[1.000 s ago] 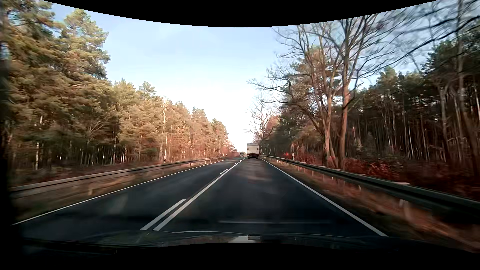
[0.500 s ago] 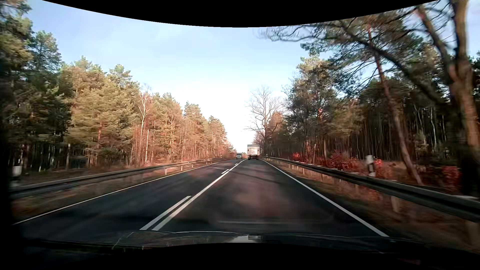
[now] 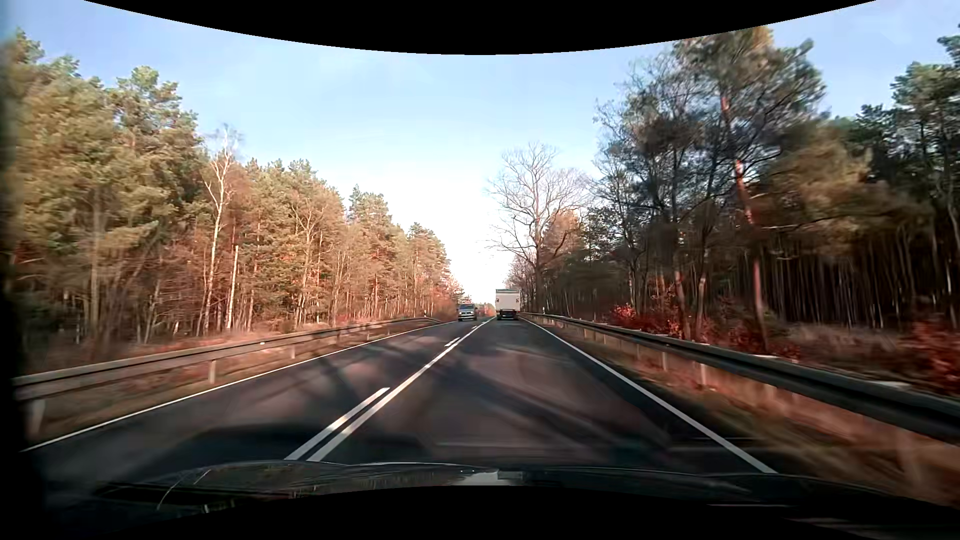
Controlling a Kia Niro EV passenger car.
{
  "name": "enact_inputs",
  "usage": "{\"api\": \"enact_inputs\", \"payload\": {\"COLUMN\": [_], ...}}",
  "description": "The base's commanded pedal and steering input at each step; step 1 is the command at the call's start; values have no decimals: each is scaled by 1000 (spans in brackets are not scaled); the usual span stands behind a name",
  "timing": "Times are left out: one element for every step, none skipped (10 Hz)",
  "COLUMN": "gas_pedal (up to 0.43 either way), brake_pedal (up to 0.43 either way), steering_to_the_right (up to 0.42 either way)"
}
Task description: Follow the waypoints while adhering to traffic rules and regulations
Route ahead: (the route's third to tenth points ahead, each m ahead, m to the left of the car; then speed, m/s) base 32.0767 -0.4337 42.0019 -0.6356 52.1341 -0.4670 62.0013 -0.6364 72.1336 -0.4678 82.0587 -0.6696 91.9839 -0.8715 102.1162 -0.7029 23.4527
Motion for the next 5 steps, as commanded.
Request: {"api": "enact_inputs", "payload": {"gas_pedal": [268, 268, 268, 268, 268], "brake_pedal": [0, 0, 0, 0, 0], "steering_to_the_right": [-1, -1, -1, -1, -1]}}
